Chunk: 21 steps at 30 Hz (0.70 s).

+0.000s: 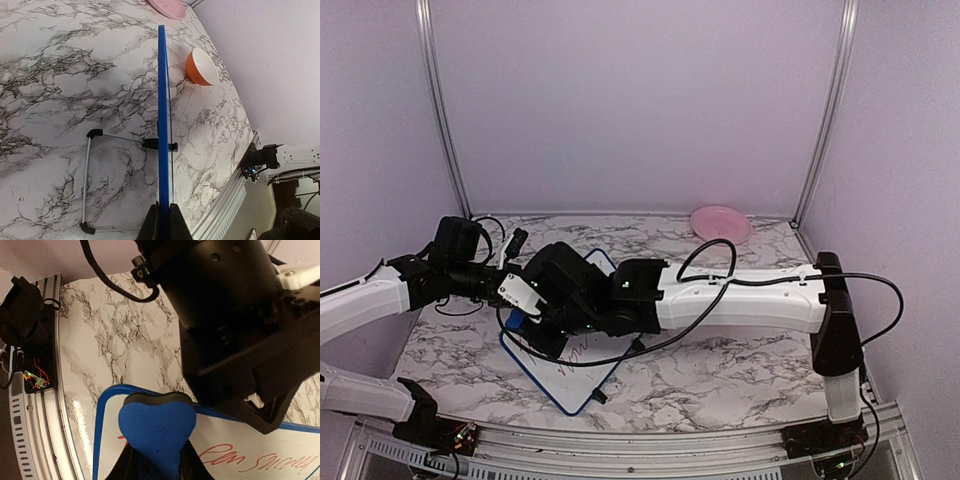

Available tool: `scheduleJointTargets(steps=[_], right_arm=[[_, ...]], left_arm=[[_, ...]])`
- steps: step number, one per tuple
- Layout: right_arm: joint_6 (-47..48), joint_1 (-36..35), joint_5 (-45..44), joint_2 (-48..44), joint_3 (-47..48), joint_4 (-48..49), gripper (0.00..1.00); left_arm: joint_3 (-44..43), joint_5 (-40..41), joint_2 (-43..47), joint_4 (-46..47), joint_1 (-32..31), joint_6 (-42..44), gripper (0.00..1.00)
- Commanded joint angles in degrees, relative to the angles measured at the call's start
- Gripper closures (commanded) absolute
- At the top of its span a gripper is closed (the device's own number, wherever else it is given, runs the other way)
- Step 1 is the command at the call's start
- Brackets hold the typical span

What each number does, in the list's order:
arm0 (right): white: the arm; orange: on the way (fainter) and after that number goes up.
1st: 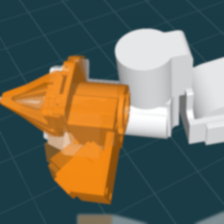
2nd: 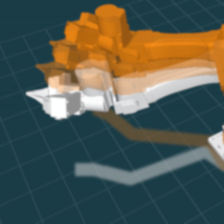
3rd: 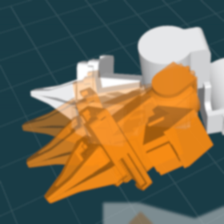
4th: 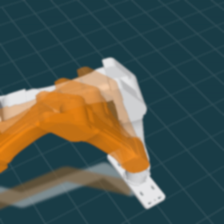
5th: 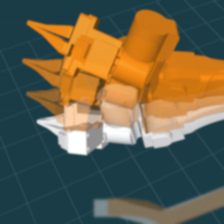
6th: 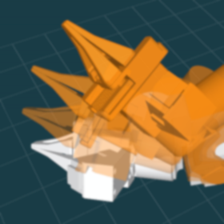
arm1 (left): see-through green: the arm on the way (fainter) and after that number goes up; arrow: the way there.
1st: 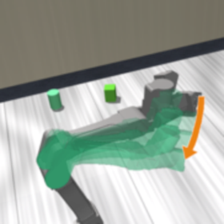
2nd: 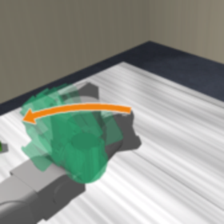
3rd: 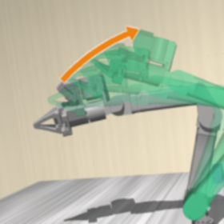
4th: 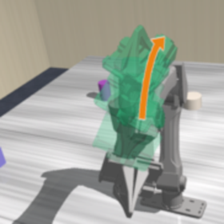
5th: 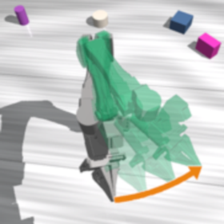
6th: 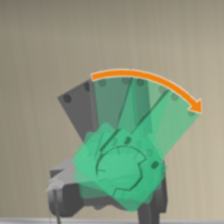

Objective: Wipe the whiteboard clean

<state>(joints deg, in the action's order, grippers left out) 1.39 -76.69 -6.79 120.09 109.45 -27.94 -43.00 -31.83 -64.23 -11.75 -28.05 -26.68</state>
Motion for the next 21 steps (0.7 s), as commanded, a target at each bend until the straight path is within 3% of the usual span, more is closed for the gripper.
scheduleJointTargets(steps=[1, 13, 21], right_arm=[[-1.0, -0.7, -1.5, 3.4, 6.6, -5.9, 1.00], [-3.8, -1.8, -5.1, 4.6, 2.4, -7.4, 1.00], [-5.2, -2.9, -7.0, -0.2, -9.7, -5.9, 1.00]], left_arm=[[0.3, 2.2, 0.8, 0.8, -0.6, 0.0, 1.00], [0.3, 2.9, 0.4, 0.8, -1.0, 0.0, 1.00], [0.3, 3.2, 0.4, 0.8, -1.1, 0.2, 1.00]])
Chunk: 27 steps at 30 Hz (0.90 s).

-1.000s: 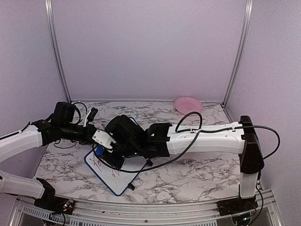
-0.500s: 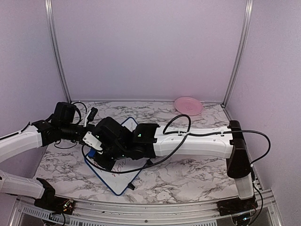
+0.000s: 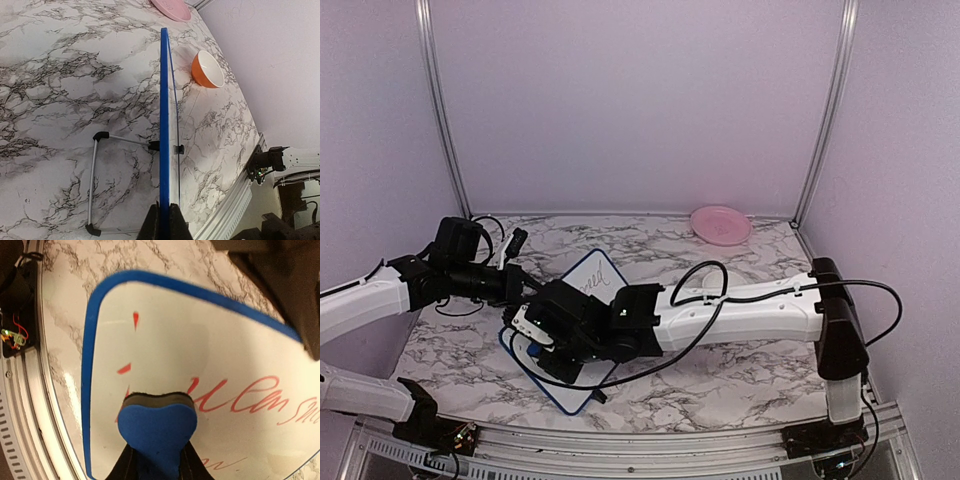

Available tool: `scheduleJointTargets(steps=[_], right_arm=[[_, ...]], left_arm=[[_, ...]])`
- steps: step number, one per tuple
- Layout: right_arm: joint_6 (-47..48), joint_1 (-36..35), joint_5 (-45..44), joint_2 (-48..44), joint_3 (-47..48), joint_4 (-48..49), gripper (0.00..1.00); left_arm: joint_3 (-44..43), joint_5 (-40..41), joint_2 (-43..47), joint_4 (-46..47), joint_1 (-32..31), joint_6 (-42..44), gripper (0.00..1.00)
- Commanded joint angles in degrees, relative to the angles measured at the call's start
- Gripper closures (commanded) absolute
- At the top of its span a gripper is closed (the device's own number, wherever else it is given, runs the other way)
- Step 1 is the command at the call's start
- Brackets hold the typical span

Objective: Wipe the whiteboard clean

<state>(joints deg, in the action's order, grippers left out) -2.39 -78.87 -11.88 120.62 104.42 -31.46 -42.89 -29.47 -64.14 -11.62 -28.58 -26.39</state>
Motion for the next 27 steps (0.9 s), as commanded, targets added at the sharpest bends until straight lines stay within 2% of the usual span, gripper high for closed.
scheduleJointTargets(steps=[1, 6, 20, 23, 27], right_arm=[[-1.5, -0.9, -1.9, -1.0, -6.0, -1.8, 1.00], [-1.4, -1.1, -2.2, -0.9, -3.4, -0.6, 1.00], [4.5, -1.0, -8.0, 10.8, 22.4, -7.8, 1.00], [4.6, -1.0, -7.8, 11.3, 22.1, -8.8, 1.00], [3.8, -1.1, -6.6, 9.9, 16.7, -8.7, 1.00]], left_arm=[[0.3, 0.9, 0.3, 0.6, -0.6, -0.1, 1.00], [0.2, 1.0, 0.1, 0.6, -0.6, -0.1, 1.00], [-0.1, 1.6, 0.1, 0.6, -1.1, -0.3, 1.00], [-0.1, 1.9, 0.1, 0.6, -1.0, -0.3, 1.00], [-0.2, 1.9, -0.1, 0.5, -1.0, -0.2, 1.00]])
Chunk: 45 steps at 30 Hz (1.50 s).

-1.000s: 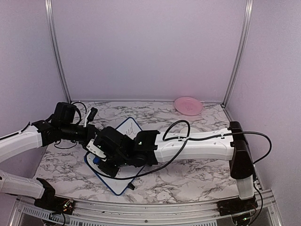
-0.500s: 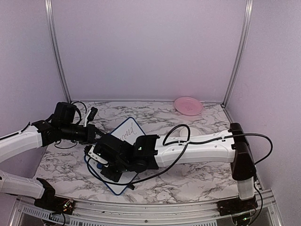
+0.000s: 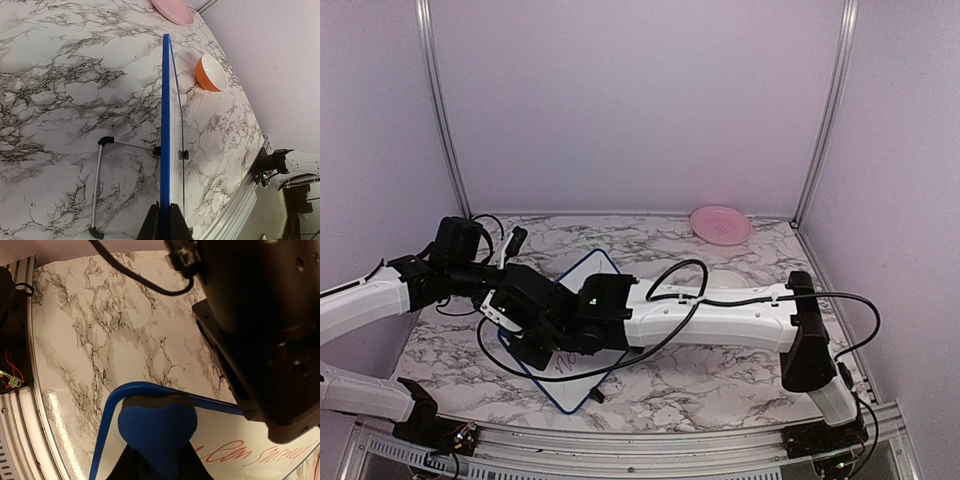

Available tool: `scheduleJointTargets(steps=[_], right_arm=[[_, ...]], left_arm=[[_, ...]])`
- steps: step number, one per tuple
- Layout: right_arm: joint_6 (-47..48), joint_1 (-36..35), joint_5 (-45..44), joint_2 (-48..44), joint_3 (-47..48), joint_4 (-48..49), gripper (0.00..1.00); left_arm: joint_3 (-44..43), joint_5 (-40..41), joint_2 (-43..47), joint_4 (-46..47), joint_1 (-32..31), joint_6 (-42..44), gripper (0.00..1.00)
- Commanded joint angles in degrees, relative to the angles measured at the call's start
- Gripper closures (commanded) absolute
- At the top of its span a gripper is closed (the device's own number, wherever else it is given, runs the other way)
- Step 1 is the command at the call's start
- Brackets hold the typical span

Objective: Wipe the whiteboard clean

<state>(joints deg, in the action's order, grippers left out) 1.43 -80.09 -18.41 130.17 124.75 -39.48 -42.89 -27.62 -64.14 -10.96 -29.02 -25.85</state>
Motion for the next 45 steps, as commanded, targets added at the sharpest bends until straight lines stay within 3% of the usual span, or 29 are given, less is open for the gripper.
scheduleJointTargets(steps=[1, 8, 12, 16, 28, 36, 45], right_arm=[[-0.3, 0.0, 0.3, -0.4, -5.4, -0.4, 1.00], [-0.4, -0.7, 4.0, -7.4, -23.2, 4.3, 1.00], [-0.4, -1.0, 4.5, -9.4, -28.4, 4.9, 1.00], [-0.2, -1.0, 4.2, -10.0, -27.8, 6.6, 1.00], [0.8, 1.8, -0.6, -6.0, -13.3, 5.8, 1.00], [-2.2, 6.5, 5.9, -12.0, -26.5, 19.7, 1.00], [-5.3, 8.2, 4.3, -13.9, -31.7, 22.5, 1.00]], left_arm=[[-0.2, 0.0, -0.1, -0.2, -0.6, -0.7, 1.00], [-0.4, 0.0, -0.7, -0.3, -0.6, -0.3, 1.00], [-0.4, 0.1, -1.0, -0.3, -0.7, -0.2, 1.00], [-0.5, 0.1, -1.2, -0.3, -0.6, -0.4, 1.00], [-0.8, 0.1, -1.5, -0.4, -0.6, 0.0, 1.00], [-1.1, 0.5, -2.0, -0.4, -0.6, 0.4, 1.00], [-1.3, 0.8, -2.4, -0.4, -0.7, 0.4, 1.00]])
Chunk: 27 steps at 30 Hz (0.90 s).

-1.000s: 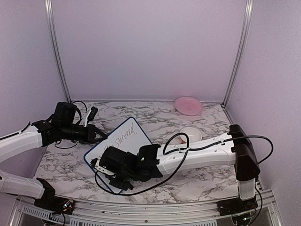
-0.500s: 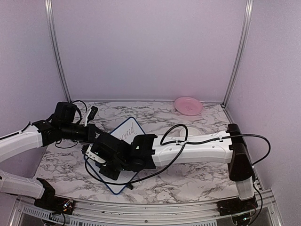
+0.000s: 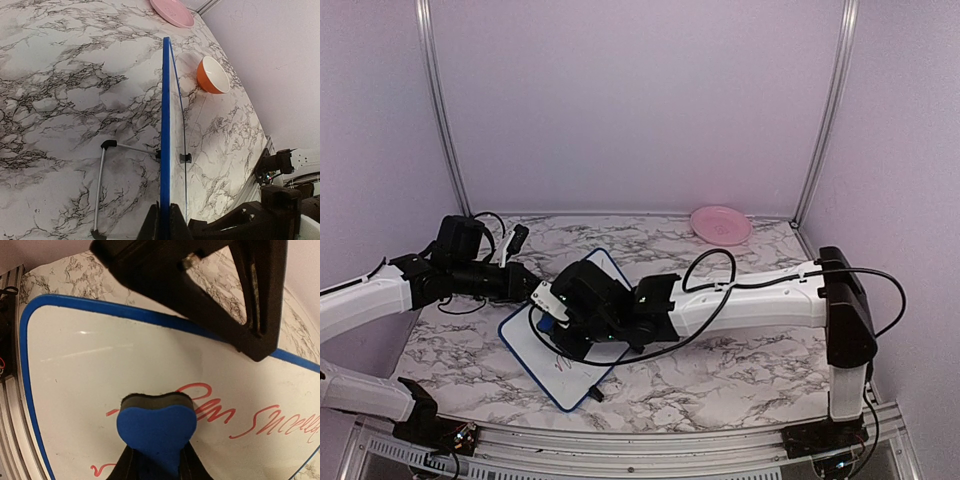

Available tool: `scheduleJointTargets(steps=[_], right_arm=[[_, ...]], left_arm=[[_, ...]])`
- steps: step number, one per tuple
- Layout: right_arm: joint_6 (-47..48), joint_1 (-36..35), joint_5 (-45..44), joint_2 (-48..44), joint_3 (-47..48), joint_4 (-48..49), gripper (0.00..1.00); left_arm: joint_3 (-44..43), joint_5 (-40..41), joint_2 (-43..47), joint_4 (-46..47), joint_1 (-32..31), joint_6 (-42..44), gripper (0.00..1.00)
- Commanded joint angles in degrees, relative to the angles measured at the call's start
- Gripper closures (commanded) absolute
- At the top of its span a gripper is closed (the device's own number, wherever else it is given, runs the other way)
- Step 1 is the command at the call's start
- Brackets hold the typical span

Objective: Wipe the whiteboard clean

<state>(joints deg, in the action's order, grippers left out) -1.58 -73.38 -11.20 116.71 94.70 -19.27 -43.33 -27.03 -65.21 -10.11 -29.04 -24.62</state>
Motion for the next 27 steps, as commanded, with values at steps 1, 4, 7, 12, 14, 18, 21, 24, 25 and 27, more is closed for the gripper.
scheduleJointTargets(steps=[1, 4, 7, 12, 14, 18, 21, 24, 25, 27], right_arm=[[-1.9, 0.9, -2.9, -0.7, -2.2, 3.2, 1.00], [-1.0, -2.2, -3.0, -0.7, -1.7, 5.5, 1.00], [-0.6, -4.6, -1.8, -0.1, -1.0, 7.6, 1.00], [0.0, -5.5, -1.5, 1.3, -0.1, 8.6, 1.00], [0.1, -5.0, -2.1, 1.7, 0.7, 7.9, 1.00], [-1.4, -1.9, -3.1, 2.0, 0.4, 5.9, 1.00], [-2.6, 0.5, -4.5, 1.3, -1.4, 5.4, 1.00], [-3.4, 2.8, -6.1, 0.7, -3.8, 5.6, 1.00], [-3.4, 3.4, -6.5, 0.6, -4.3, 5.8, 1.00], [-3.4, 4.6, -7.1, 0.5, -5.0, 6.0, 1.00]], left_arm=[[-0.9, 0.2, -1.5, -1.2, -0.6, -0.9, 1.00], [-1.1, 0.2, -1.9, -1.2, -0.6, -0.9, 1.00], [-1.1, 0.3, -2.1, -1.3, -0.6, -0.8, 1.00], [-1.1, 0.4, -2.2, -1.2, -0.6, -0.7, 1.00], [-1.1, 0.4, -2.2, -1.2, -0.6, -0.7, 1.00], [-1.0, 0.6, -2.0, -1.3, -0.6, -0.6, 1.00], [-0.9, 0.8, -2.0, -1.3, -0.7, -0.5, 1.00], [-0.9, 0.8, -2.2, -1.2, -0.6, -0.4, 1.00], [-0.9, 0.8, -2.3, -1.3, -0.6, -0.3, 1.00], [-1.0, 0.9, -2.4, -1.3, -0.6, -0.1, 1.00]])
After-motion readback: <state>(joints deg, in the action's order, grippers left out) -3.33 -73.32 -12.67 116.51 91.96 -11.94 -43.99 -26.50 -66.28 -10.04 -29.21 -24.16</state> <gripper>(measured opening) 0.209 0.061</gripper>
